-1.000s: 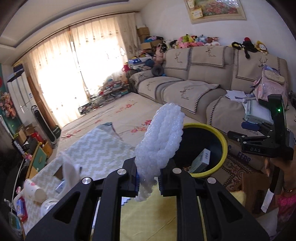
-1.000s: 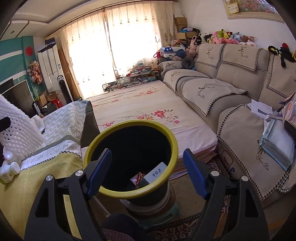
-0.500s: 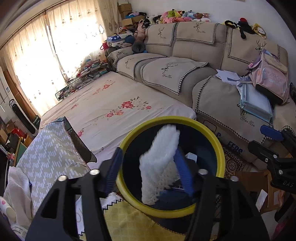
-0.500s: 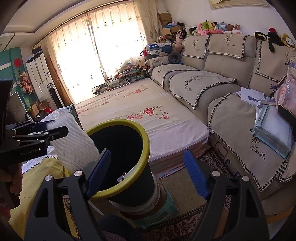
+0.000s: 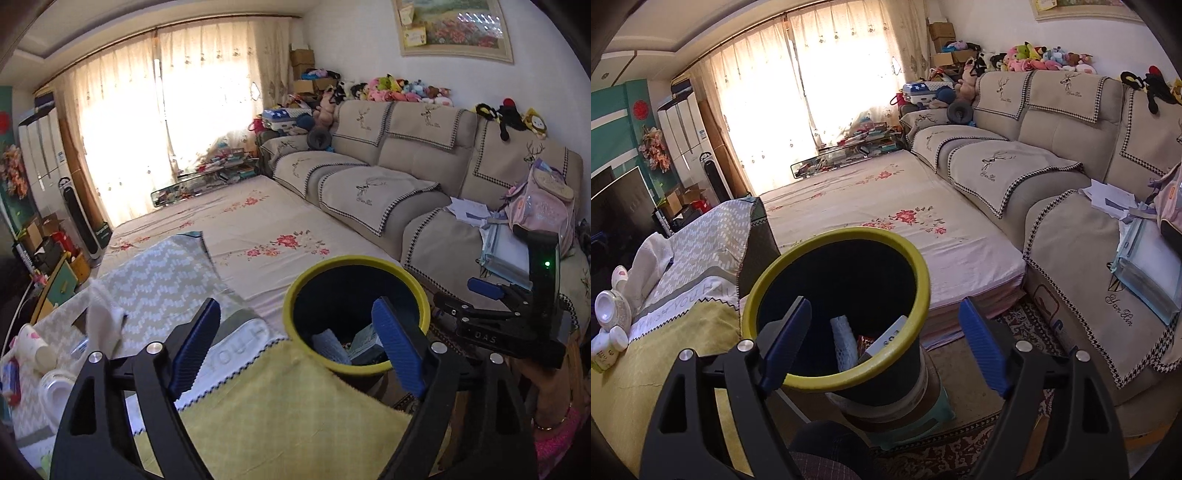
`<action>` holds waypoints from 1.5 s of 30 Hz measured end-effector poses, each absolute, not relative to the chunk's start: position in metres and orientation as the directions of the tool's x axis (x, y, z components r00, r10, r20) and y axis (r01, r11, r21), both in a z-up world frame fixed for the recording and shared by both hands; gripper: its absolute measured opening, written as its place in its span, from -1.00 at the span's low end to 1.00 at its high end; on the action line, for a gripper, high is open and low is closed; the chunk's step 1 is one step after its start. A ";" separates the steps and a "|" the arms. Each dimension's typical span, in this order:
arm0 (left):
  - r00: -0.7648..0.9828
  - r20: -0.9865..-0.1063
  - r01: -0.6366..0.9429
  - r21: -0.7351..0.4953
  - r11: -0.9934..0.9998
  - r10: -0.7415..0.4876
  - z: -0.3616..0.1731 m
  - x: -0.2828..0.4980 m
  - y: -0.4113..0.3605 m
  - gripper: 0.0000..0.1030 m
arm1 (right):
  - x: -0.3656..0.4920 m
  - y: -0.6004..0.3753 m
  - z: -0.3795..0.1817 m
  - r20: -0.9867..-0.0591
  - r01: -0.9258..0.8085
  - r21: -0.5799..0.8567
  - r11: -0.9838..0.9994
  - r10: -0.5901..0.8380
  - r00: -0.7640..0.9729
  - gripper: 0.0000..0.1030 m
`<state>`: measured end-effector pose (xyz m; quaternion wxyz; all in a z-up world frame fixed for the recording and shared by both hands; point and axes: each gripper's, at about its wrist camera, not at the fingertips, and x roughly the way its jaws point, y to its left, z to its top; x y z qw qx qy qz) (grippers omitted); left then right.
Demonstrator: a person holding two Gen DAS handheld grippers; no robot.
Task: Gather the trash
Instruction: 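Carry the plastic bag with the left gripper and release it into the bin, then grasp the white upturned cup with the right gripper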
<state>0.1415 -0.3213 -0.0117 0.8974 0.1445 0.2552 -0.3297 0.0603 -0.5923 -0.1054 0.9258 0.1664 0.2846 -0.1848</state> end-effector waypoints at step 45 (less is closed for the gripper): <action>0.823 -0.557 0.043 -0.131 0.990 -0.110 -0.059 0.092 0.037 0.90 | 0.285 -0.237 -0.078 -0.710 -0.375 0.310 0.874 0.475 0.520 0.78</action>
